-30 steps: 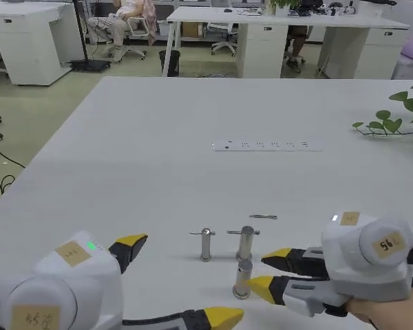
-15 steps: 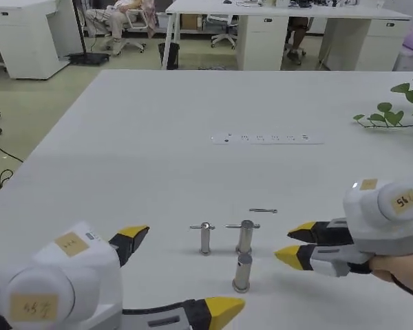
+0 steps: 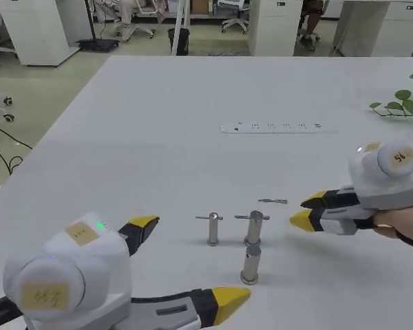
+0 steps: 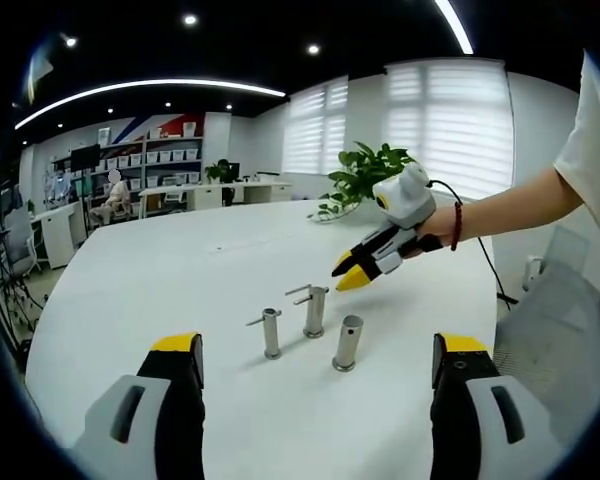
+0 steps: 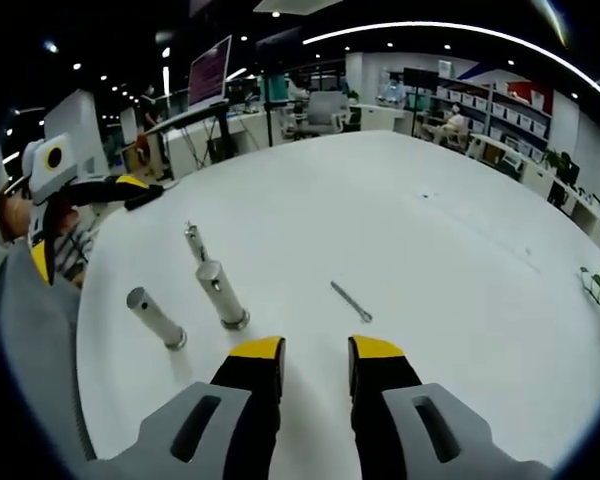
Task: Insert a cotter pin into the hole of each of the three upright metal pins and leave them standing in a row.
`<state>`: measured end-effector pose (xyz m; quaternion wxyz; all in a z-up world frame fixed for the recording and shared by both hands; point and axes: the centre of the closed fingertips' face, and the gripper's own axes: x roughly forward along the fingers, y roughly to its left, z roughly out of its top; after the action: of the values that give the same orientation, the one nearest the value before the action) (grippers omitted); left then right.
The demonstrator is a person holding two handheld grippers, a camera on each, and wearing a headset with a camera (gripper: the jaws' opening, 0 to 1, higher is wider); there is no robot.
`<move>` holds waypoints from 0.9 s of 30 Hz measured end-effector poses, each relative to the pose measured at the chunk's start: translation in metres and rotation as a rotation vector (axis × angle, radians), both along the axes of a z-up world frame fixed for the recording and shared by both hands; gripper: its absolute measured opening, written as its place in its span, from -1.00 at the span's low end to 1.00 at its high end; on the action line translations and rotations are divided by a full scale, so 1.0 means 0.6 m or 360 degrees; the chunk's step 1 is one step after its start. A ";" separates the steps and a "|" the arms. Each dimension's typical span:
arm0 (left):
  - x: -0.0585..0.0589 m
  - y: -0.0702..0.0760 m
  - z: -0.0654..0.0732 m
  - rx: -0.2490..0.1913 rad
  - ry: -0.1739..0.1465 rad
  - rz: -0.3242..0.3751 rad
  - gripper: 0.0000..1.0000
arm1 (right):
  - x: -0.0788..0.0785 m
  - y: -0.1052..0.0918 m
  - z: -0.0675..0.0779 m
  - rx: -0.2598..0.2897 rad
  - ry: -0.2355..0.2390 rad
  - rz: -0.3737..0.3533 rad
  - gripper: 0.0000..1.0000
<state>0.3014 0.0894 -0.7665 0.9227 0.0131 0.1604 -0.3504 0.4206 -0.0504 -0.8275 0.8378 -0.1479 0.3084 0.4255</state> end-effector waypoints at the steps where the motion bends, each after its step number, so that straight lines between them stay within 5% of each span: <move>1: 0.001 0.000 0.000 0.0001 0.0000 0.0002 0.90 | 0.005 0.001 -0.002 0.0002 0.0012 0.0002 -0.46; 16: 0.008 -0.002 -0.008 0.0010 0.0009 -0.0009 0.82 | 0.066 0.008 -0.026 -0.0078 0.0048 0.0041 -0.55; 27: 0.012 0.000 -0.012 0.0011 0.0010 -0.0007 0.81 | 0.082 0.024 -0.043 -0.0146 0.0078 0.0153 -0.68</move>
<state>0.3087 0.0896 -0.7736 0.9214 0.0156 0.1645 -0.3518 0.4697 -0.0362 -0.8535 0.8009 -0.1903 0.3406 0.4542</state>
